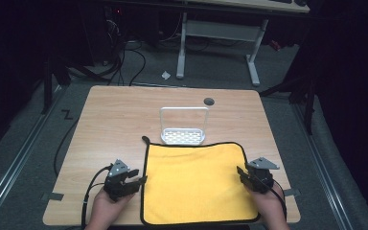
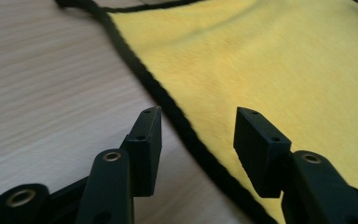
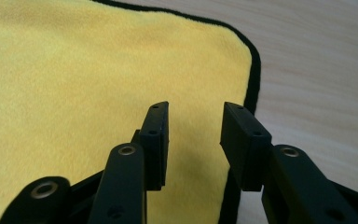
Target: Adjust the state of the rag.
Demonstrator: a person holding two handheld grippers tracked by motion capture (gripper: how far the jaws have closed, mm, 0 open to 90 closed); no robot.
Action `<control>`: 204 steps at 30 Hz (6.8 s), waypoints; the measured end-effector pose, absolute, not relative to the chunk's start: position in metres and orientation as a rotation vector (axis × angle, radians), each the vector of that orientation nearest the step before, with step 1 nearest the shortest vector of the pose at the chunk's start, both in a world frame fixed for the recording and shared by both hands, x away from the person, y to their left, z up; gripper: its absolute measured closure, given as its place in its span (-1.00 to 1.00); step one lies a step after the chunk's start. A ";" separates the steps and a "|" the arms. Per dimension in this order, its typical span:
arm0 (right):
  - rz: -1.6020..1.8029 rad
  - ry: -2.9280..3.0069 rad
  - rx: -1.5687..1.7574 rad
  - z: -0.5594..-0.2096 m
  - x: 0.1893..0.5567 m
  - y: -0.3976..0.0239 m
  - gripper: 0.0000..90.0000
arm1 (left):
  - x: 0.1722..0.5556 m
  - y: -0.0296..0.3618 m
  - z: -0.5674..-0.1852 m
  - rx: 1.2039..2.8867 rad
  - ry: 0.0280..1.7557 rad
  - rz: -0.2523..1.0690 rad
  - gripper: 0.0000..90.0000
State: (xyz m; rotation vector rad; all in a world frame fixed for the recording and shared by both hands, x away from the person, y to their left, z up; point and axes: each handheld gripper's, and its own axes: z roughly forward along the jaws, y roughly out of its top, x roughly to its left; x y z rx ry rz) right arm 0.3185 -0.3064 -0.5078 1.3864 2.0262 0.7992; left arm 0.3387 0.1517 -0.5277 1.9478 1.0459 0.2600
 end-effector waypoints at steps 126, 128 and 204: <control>1.164 2.368 0.768 -0.492 0.276 -0.057 0.82 | 0.431 0.125 -0.533 1.681 1.140 0.121 0.84; 1.176 2.364 0.756 -0.489 0.275 -0.055 0.82 | 0.429 0.131 -0.533 1.588 1.174 0.066 0.85; 1.112 2.256 1.003 -0.502 0.245 -0.198 0.71 | 0.416 -0.009 -0.489 1.778 1.073 0.241 0.81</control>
